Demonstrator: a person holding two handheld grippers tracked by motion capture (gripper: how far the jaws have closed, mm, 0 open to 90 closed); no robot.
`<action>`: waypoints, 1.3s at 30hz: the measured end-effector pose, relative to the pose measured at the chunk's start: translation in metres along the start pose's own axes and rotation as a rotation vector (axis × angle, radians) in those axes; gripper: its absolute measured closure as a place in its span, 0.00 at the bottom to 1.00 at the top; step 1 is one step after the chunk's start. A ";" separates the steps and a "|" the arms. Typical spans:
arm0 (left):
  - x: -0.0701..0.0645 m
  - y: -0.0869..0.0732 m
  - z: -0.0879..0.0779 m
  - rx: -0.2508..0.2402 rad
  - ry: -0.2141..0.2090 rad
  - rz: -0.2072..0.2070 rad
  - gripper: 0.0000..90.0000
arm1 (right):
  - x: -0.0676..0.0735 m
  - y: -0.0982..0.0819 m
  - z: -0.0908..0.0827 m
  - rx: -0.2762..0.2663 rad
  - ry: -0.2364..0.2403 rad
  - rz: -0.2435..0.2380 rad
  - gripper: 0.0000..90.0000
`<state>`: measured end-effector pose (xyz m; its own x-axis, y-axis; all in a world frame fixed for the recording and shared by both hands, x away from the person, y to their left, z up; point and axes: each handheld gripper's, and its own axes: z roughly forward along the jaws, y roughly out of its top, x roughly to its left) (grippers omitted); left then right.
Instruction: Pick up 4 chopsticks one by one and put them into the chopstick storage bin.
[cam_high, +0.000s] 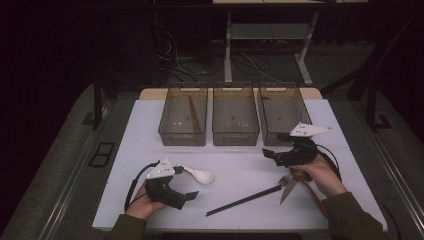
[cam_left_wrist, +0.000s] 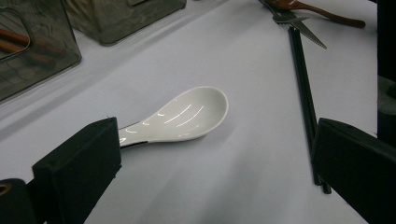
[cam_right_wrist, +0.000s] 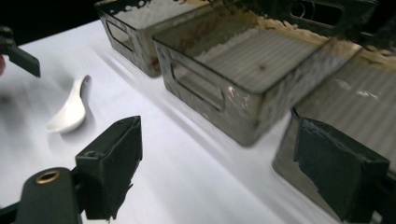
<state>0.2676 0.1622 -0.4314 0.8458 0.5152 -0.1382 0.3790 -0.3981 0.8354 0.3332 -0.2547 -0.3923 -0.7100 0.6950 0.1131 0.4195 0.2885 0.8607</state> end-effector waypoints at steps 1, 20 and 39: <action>0.000 0.000 0.000 0.001 0.002 0.003 0.01 | 0.000 -0.003 -0.003 -0.001 -0.011 0.002 0.17; -0.001 0.004 -0.003 -0.006 -0.009 0.001 0.01 | 0.004 -0.062 -0.043 -0.017 -0.058 0.056 0.17; -0.009 0.021 0.005 -0.033 -0.027 0.014 0.16 | 0.008 -0.077 -0.050 0.004 -0.053 0.060 0.17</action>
<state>0.2700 0.1451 -0.4152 0.8611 0.4887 -0.1403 0.3548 -0.3799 0.8543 0.2669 -0.3041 -0.4333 -0.6530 0.7447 0.1378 0.4629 0.2483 0.8509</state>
